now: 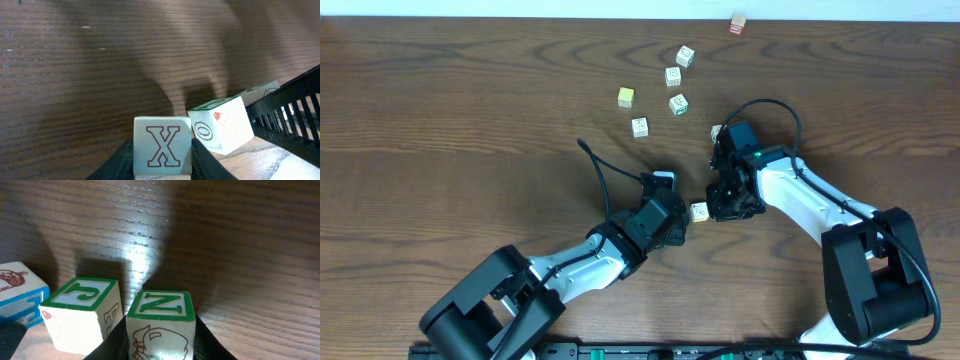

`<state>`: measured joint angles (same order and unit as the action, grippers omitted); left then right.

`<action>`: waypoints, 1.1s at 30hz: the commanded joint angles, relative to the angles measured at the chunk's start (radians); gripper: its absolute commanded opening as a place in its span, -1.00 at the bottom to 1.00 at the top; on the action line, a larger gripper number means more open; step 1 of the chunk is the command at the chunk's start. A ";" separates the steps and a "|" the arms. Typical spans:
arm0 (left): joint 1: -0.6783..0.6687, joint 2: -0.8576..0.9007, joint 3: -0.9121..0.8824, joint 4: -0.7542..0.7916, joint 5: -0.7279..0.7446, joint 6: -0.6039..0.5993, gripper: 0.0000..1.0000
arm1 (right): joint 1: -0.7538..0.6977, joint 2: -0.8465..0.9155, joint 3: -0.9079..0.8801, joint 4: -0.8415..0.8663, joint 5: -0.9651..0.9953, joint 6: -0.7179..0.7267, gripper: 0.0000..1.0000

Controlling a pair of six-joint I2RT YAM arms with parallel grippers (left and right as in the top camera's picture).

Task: Lift 3 blocks

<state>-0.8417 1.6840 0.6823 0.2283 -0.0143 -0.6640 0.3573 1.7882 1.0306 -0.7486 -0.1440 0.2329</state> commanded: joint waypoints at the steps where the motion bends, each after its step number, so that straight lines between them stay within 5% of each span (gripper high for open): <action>1: -0.002 0.035 -0.009 -0.021 -0.012 -0.011 -0.25 | 0.014 0.016 -0.029 -0.014 -0.017 -0.011 -0.76; 12: -0.002 0.032 -0.009 -0.043 -0.012 -0.003 -0.03 | 0.014 0.016 -0.029 -0.014 0.016 -0.014 -0.39; 18: -0.002 0.029 -0.009 -0.039 -0.013 0.005 0.04 | 0.014 0.016 -0.029 -0.006 0.038 -0.014 0.01; 33: -0.001 0.029 0.005 -0.031 -0.025 0.042 0.15 | 0.002 0.016 -0.027 0.063 0.039 -0.013 0.12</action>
<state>-0.8429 1.6993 0.6823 0.2165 -0.0196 -0.6464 0.3660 1.7905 1.0145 -0.6979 -0.1226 0.2230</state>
